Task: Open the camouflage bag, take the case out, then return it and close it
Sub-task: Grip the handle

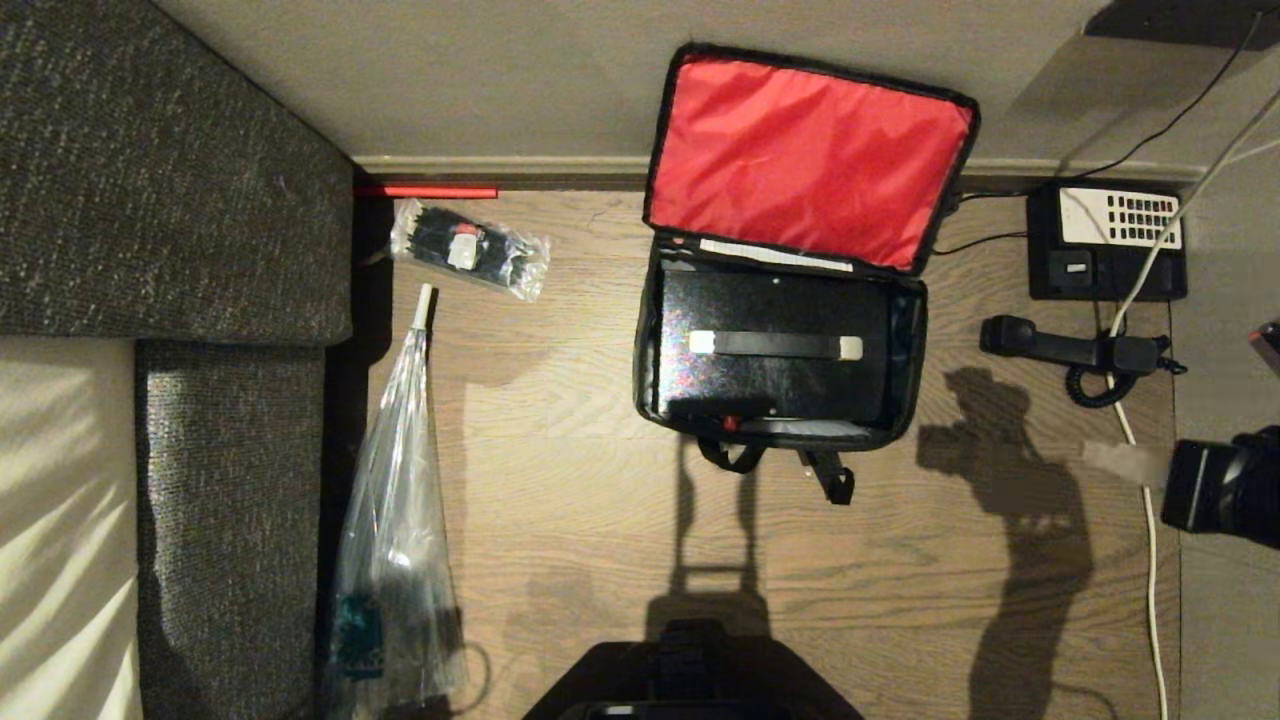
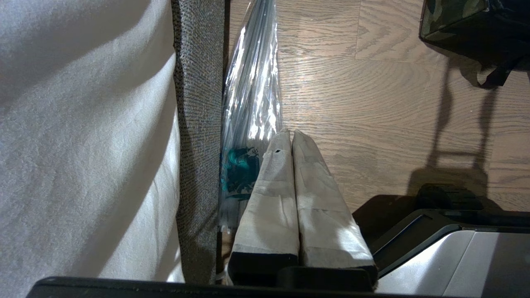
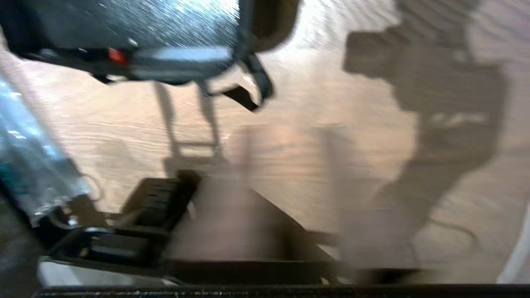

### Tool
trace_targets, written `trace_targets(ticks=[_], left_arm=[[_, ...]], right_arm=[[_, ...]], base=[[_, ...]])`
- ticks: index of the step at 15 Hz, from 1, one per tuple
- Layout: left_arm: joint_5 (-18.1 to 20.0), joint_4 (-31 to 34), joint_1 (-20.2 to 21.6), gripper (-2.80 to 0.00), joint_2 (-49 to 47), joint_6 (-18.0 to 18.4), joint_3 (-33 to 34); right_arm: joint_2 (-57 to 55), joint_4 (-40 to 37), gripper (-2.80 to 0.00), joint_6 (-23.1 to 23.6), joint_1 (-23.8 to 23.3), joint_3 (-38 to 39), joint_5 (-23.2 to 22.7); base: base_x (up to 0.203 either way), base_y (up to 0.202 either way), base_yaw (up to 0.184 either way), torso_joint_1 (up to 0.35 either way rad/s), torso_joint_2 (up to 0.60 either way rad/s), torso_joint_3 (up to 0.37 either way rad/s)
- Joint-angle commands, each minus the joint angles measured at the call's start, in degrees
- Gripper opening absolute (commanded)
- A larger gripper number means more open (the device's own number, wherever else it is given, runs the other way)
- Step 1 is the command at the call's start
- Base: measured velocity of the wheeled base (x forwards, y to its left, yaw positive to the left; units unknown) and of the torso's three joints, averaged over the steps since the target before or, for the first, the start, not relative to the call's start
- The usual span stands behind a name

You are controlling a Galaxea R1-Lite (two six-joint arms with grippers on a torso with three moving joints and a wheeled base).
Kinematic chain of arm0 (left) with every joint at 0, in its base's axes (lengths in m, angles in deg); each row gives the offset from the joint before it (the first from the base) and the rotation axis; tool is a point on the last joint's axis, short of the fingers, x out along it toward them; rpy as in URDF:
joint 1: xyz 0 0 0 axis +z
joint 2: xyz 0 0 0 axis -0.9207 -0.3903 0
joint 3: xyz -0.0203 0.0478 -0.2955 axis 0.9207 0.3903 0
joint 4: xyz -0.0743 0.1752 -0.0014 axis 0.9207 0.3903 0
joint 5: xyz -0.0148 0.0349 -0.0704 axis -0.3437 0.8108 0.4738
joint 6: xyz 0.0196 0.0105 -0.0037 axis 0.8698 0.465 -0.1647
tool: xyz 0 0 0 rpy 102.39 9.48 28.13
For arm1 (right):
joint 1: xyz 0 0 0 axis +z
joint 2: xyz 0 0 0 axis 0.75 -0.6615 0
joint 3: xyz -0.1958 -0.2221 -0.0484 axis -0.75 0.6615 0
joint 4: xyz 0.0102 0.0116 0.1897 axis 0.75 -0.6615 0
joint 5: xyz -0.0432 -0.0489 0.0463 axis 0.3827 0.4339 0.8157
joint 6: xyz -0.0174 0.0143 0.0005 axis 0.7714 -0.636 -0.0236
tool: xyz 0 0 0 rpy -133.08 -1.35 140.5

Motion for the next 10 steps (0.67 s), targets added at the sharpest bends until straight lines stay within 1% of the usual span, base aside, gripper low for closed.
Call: trace_targets(ticks=[1,3,6,10], left_arm=[[-0.01,-0.01,0.02,-2.80,0.00,0.04,0.00],[-0.01,-0.01,0.02,-2.80,0.00,-0.05,0.00],[-0.01,-0.01,0.02,-2.80,0.00,-0.02,0.00],[-0.01,-0.01,0.02,-2.80,0.00,0.03,0.00]], right_arm=[[7.00,-1.87,-2.80,0.75,0.05,2.37,2.64],[12.77,-3.24,-2.80,3.18,0.06,5.39,5.27],[25.84,-8.33,-2.80,6.10,0.02,9.94,6.49],[45.39,-14.20,-2.80,11.28,-1.10,22.26,9.22]], base=[[0.000,0.000,0.000,0.000,0.00,0.000],[0.000,0.000,0.000,0.000,0.00,0.000],[0.000,0.000,0.000,0.000,0.00,0.000],[0.000,0.000,0.000,0.000,0.00,0.000]])
